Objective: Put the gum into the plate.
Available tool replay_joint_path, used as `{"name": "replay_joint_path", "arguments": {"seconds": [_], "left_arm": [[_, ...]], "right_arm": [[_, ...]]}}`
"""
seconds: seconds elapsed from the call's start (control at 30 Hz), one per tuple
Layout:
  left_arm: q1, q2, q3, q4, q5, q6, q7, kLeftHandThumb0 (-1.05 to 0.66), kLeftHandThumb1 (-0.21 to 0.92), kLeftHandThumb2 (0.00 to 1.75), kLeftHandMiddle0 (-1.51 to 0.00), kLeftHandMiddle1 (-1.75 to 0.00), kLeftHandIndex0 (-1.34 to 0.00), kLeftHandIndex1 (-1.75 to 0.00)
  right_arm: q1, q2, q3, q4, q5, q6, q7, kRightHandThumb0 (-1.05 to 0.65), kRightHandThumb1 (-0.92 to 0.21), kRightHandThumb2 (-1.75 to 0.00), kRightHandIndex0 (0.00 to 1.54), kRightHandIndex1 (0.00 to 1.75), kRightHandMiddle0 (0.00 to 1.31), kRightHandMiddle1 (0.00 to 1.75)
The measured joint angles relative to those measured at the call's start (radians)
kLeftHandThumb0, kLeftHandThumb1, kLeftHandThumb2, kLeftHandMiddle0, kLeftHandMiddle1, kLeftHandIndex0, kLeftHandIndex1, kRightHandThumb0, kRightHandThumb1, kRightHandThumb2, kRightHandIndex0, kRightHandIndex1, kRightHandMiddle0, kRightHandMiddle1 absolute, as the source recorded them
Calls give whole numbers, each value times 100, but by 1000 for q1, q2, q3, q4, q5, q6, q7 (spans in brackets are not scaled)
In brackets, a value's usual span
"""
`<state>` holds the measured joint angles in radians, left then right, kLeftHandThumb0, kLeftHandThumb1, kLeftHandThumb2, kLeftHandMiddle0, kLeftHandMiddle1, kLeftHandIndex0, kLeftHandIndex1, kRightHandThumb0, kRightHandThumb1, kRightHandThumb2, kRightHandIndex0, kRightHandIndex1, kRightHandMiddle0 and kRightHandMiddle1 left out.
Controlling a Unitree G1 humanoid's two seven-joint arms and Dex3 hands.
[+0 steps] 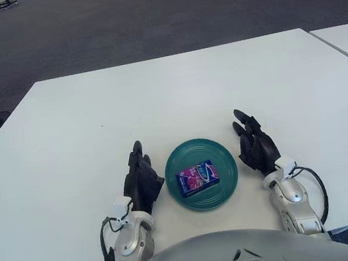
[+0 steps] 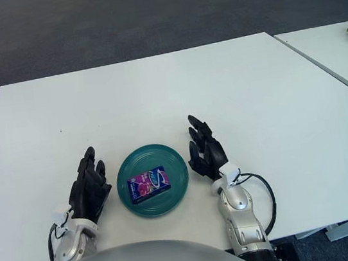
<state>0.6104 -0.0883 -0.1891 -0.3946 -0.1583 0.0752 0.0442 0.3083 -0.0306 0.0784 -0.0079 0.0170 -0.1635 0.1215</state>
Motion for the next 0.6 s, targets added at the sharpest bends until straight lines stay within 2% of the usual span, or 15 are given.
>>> {"name": "replay_joint_path", "arguments": {"seconds": [0.33,0.6], "left_arm": [[34,-5,-21,35,18,-73,-5,-105,92,116,0,0,-5,-4],[19,30,25,154,-30,-201,-116,-105,92,111,0,0,-5,-6]], "right_arm": [[21,1,11,-62,0,84,-5,-71,-92,-95,10,1,0,25],[26,-1,18,-86,-8,118,-11,-74,-92,-95,13,1,0,29]]}}
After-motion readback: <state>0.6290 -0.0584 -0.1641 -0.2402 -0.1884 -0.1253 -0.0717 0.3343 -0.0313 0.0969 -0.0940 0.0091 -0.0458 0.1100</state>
